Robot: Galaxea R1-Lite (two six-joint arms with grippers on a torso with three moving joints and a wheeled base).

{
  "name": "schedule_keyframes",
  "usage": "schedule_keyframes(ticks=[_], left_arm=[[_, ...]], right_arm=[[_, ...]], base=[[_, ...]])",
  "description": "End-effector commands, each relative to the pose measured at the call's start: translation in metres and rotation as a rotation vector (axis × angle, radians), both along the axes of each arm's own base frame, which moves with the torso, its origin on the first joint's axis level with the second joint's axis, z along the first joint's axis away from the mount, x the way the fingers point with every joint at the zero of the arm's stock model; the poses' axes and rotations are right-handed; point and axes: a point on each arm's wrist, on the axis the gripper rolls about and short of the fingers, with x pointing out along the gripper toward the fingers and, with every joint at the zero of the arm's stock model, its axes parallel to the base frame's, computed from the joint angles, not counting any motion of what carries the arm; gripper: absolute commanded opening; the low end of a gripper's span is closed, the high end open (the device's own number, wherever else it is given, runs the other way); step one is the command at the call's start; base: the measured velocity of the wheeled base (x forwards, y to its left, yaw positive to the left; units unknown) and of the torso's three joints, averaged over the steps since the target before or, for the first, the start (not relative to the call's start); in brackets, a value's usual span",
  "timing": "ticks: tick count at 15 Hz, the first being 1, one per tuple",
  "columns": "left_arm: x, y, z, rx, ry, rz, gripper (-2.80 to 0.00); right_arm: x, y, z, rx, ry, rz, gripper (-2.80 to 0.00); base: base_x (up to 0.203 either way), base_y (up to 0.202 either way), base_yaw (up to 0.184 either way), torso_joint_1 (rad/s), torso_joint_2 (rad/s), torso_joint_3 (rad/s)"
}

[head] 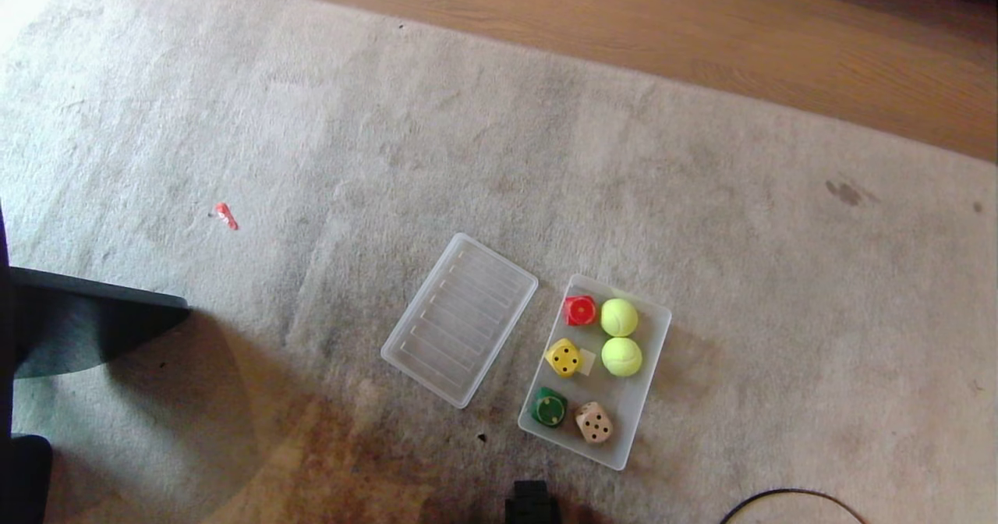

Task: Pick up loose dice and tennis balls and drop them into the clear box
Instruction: Close the lid

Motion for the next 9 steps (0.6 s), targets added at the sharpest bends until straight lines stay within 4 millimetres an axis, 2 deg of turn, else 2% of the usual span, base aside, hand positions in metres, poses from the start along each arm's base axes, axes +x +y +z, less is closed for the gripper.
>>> schedule_keyframes(ticks=[1,9], left_arm=[[0.0,0.0,0.0,0.001,0.0,0.0,-2.8],[0.0,0.0,0.0,0.001,0.0,0.0,-2.8]], right_arm=[[0.0001,0.0,0.0,-0.001,0.002,0.001,-2.8],[0.0002,0.0,0.0002,-0.007,0.002,0.001,-2.8]], base=[[0.0,0.0,0.0,0.0,0.0,0.0],[0.0,0.0,0.0,0.0,0.0,0.0]])
